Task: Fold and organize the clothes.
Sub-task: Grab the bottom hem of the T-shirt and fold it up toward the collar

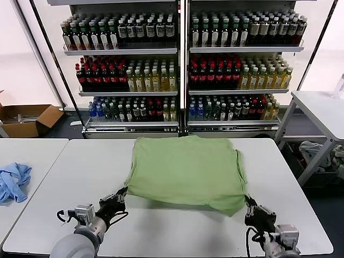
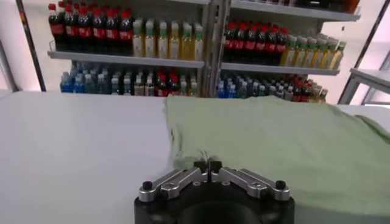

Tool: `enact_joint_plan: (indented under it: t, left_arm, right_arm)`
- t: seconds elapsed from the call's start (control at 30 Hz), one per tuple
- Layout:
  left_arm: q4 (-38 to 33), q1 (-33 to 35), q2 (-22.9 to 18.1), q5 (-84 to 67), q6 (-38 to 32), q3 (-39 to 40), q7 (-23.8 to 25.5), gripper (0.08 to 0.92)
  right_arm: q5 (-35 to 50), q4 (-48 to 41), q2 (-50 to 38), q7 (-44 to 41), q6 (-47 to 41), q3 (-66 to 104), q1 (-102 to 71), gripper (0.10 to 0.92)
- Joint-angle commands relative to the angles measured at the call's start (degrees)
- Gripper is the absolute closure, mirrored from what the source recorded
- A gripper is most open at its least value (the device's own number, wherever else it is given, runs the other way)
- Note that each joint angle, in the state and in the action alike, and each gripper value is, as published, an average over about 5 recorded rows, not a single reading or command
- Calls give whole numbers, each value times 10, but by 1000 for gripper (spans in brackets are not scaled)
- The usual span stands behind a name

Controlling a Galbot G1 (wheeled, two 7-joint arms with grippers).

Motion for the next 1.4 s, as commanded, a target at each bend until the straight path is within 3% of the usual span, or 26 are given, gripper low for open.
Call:
enact_joint_plan:
  t: [0.03,0.27,0.53,0.83,1.23,1.4]
  left_arm:
    - [67,-141,-19,9,9,67,7,915]
    - [154,-204,-35,59,-41,101,39,915]
    - [216,-243,-54,77,-43,113,29,915]
    - [248,-239,-60,127,-23,110,12,915]
    - [265,-255,-65,130,-37,122,27,915]
    - [267,-260,-63,131,-34,124,27,870]
  right_arm:
    - [-14,-116,-17,-55,14,-34,156,918]
    - [-52,-221,-12,-115,89,-89,219,918]
    - [-72,-324,19,-124,118,-139,334,918]
    - [-112,-371,39,-128,116,-174,366,918]
    - [-124,-383,46,-119,104,-182,362,912]
    - [-119,-385,52,-101,55,-180,365,800]
